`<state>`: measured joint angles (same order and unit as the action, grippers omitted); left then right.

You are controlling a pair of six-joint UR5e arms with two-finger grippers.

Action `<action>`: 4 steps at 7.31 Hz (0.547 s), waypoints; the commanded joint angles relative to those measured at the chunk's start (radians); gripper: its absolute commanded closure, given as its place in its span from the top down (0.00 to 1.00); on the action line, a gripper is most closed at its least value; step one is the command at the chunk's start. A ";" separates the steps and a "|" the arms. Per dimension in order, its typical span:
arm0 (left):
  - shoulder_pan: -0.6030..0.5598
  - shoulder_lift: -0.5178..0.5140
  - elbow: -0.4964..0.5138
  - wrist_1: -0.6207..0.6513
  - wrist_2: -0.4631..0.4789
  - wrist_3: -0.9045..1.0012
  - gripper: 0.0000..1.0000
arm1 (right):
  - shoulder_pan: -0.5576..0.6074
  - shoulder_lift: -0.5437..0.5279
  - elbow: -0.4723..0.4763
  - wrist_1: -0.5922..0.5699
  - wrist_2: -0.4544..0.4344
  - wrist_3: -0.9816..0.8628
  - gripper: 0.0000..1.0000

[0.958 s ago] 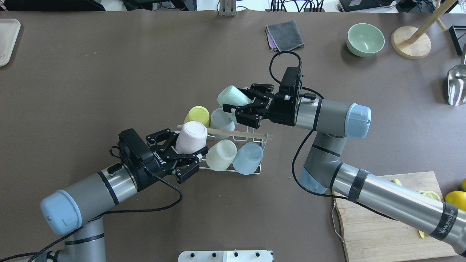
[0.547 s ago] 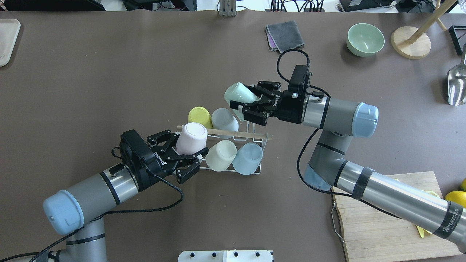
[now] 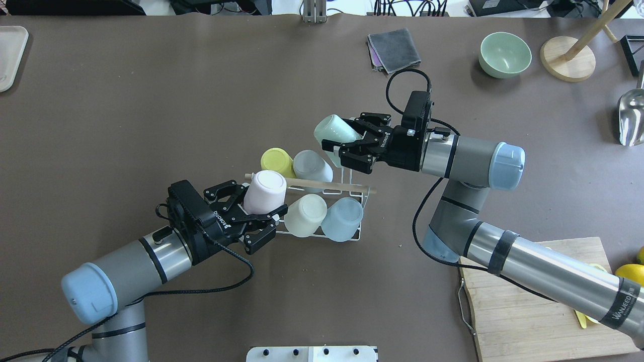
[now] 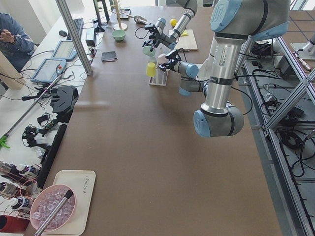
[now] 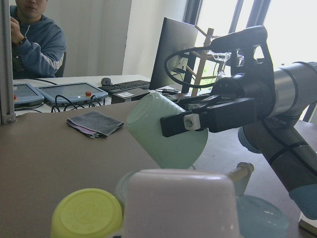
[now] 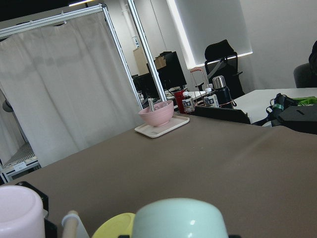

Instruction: Place cup on cup holder

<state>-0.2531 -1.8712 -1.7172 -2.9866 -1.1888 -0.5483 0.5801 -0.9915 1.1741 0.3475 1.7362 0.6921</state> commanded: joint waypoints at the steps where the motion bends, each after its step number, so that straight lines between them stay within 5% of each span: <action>1: 0.000 0.000 0.001 -0.002 0.000 0.001 0.04 | -0.003 0.001 -0.008 0.025 -0.001 0.003 0.00; 3: 0.009 -0.009 0.017 0.005 0.093 0.002 0.99 | 0.000 -0.015 -0.004 0.065 -0.003 0.009 0.00; 4: 0.017 -0.009 0.021 0.003 0.097 0.002 0.99 | 0.000 -0.025 -0.001 0.085 -0.004 0.010 0.00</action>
<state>-0.2447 -1.8776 -1.7025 -2.9838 -1.1158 -0.5453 0.5788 -1.0052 1.1697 0.4081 1.7333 0.7006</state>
